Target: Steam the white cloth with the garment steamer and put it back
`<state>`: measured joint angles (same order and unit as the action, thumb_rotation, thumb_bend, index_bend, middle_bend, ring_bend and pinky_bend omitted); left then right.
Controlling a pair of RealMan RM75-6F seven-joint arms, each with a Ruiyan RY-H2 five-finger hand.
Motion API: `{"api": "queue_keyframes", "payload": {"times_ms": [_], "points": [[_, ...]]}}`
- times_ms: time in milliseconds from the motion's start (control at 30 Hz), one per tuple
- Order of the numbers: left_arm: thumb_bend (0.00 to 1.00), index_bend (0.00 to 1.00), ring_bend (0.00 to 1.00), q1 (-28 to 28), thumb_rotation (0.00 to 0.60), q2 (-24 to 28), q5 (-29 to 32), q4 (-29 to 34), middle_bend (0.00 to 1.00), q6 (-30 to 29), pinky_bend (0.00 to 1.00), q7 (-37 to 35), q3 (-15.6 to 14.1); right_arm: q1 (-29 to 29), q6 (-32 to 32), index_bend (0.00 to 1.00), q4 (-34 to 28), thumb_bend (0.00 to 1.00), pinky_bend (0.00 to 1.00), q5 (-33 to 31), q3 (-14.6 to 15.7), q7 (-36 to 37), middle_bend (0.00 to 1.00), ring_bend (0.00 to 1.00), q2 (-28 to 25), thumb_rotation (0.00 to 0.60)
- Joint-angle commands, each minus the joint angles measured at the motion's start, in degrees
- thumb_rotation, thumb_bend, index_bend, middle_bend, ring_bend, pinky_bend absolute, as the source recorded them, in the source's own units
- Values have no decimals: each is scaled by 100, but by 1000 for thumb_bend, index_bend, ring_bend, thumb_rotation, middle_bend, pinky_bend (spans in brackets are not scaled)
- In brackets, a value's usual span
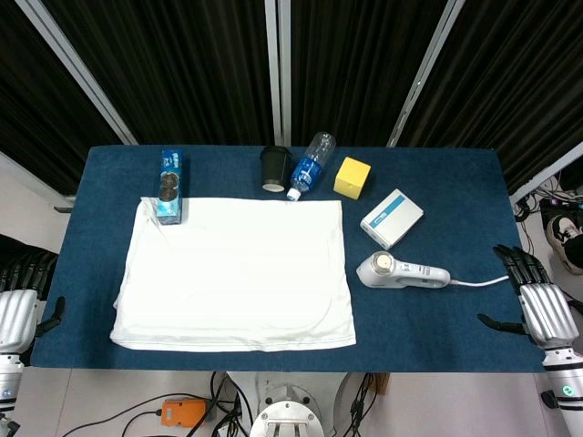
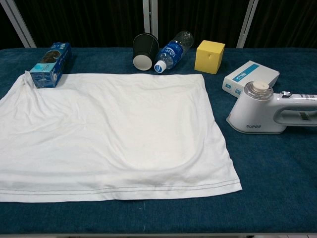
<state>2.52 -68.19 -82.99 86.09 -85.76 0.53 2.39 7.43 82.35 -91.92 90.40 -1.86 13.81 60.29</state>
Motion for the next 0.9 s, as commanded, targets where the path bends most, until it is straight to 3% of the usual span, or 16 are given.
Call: {"api": "queue_keyframes", "payload": {"times_ms": [33,167,467,600,767,900], "points": [[393,91,0,7,600,-40,13,-53,70,3,0,-22,19,46,-55,89,-101,55,105,-45,-37,-20,125,31,-17,600],[393,91,0,19,600,-17,8,-67,70,7,0,-69,38,191,-375,88,-477,55,104,-160,-53,98,125,31,-178,600],[394,91,0,56,600,-73,-174,-110,70,46,0,-119,-52,1138,-1890,90,-1284,55,37,-1171,-447,-1205,124,31,-38,600],[393,91,0,78,600,-70,-277,-123,70,67,0,-118,-107,1567,-2442,187,-1372,56,37,-2094,-622,-2028,167,75,179,600],[393,91,0,87,600,-82,-305,-158,70,111,0,-167,-146,1926,-2587,334,-1371,56,37,-3088,-697,-3026,298,195,426,600],[393,91,0,100,600,-115,-285,-206,70,168,0,-208,-158,2196,-2715,390,-1338,55,38,-3691,-677,-3518,354,248,574,600]]}}
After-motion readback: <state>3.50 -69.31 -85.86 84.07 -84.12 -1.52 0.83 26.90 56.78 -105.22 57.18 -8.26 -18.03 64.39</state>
